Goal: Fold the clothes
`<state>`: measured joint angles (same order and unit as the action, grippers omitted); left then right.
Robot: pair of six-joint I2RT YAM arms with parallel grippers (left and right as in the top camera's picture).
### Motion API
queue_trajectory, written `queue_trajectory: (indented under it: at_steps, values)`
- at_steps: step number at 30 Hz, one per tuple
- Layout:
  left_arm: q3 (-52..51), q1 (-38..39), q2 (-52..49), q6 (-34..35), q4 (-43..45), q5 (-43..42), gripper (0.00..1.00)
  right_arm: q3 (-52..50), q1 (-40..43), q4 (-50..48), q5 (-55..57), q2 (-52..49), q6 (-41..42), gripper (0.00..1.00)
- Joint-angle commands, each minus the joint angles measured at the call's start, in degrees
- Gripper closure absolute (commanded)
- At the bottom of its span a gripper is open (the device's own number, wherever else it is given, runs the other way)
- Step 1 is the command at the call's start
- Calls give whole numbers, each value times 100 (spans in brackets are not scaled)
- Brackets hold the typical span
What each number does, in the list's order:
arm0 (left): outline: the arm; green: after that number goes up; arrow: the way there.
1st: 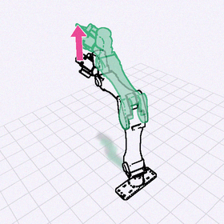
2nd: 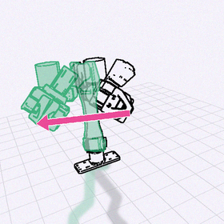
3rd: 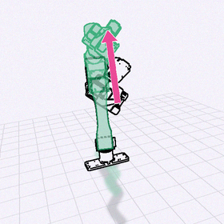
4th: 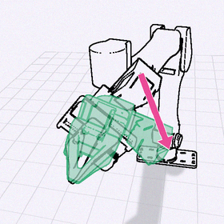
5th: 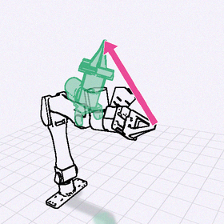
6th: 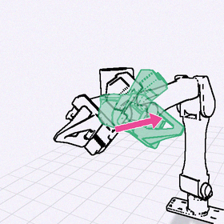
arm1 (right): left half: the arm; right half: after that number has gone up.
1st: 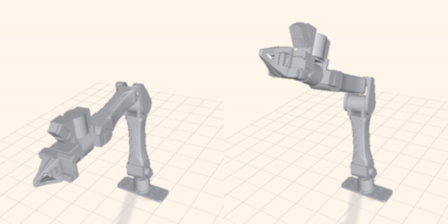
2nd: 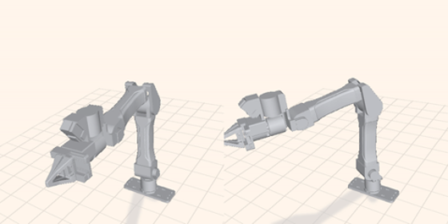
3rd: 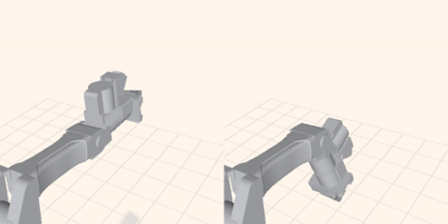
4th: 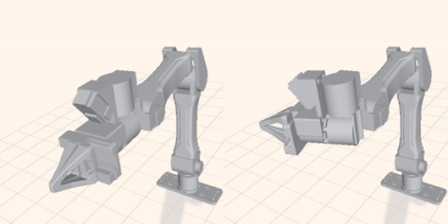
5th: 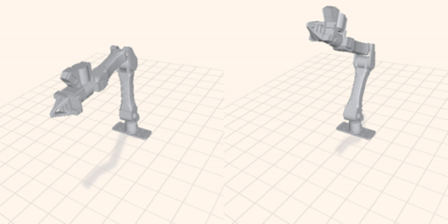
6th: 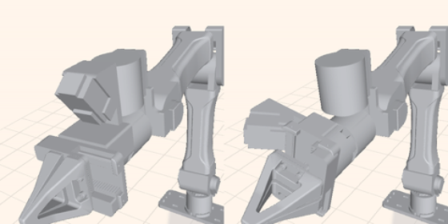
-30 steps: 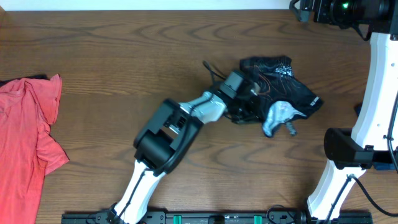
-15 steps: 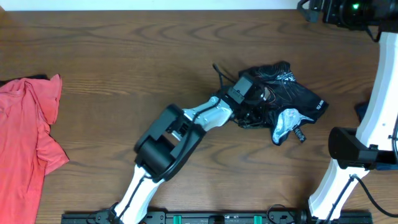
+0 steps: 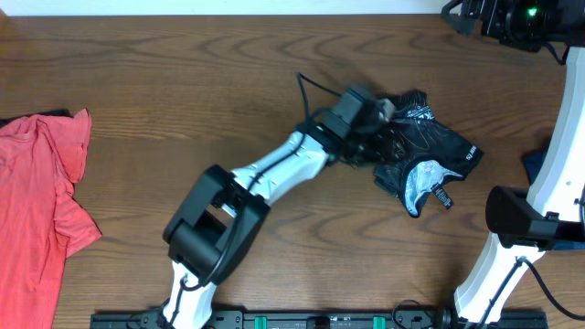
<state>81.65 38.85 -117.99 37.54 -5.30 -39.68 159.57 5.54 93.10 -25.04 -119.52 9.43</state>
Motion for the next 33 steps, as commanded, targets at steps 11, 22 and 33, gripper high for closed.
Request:
queue_trajectory:
  at_steps: [11,22,33]
  values:
    - [-15,-1770,-219,-870,-50,444,33,9,7,402,-619,98,-260,1]
    - [-15,-1484,-1069,-623,35,435,33,9,7,417,-654,103,-264,1]
    - [-15,-1364,-1425,-74,728,433,33,9,2,417,-839,103,-348,1]
